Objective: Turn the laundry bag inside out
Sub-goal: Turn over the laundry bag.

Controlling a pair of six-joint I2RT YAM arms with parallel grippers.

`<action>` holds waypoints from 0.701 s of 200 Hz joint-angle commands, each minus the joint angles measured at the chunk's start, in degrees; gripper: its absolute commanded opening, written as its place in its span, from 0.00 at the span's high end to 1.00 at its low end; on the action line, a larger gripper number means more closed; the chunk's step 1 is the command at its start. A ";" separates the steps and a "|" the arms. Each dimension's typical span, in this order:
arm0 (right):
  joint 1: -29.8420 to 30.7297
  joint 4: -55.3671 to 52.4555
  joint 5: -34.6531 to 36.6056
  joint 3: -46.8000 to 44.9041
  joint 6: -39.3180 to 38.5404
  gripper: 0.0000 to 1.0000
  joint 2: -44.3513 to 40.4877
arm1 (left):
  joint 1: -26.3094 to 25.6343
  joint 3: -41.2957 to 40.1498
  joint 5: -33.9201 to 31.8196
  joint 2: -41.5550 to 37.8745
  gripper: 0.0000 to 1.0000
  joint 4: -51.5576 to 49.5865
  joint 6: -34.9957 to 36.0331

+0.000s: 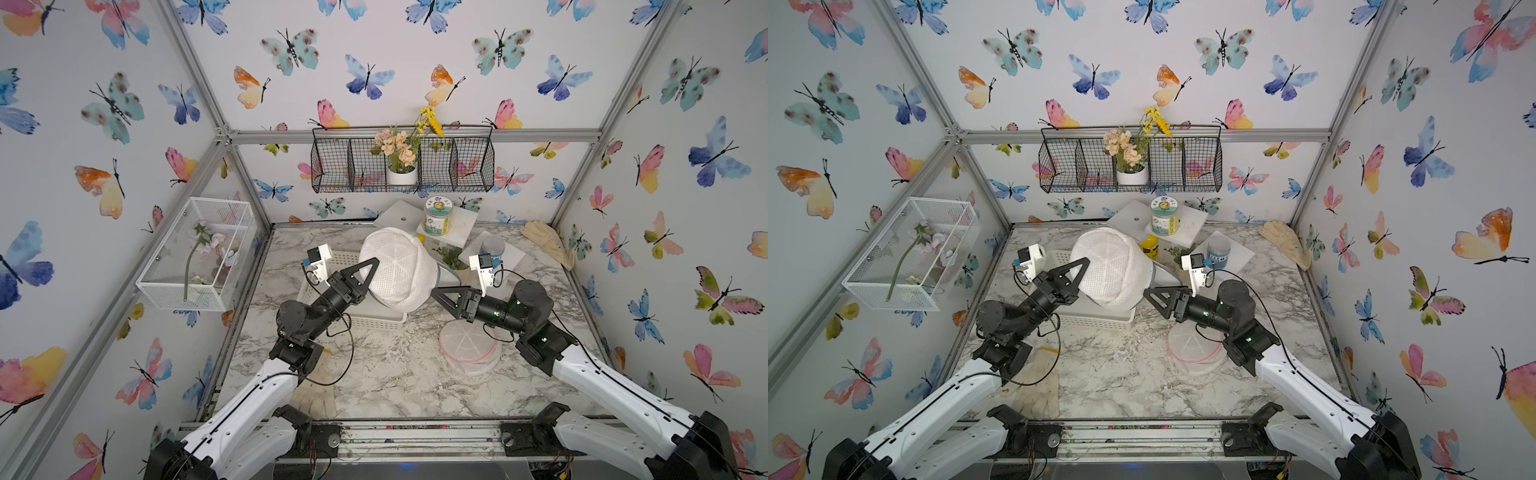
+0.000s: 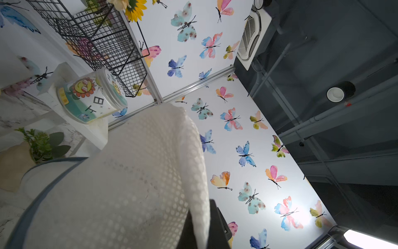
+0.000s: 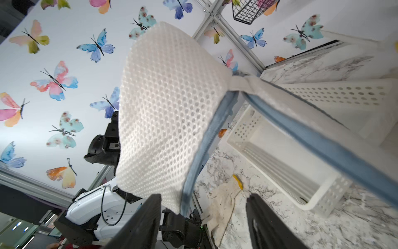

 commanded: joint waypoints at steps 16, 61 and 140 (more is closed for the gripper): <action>0.05 13.28 -2.43 -1.10 5.49 0.36 0.15 | -0.91 1.93 -4.51 1.48 1.00 7.65 -3.77; 0.05 19.03 -2.24 0.50 7.46 0.50 3.63 | -1.39 2.26 -4.60 2.14 1.00 9.61 -4.05; 0.05 25.17 6.31 -6.23 9.68 0.98 1.95 | -1.75 1.61 -6.71 1.04 1.00 12.73 -5.80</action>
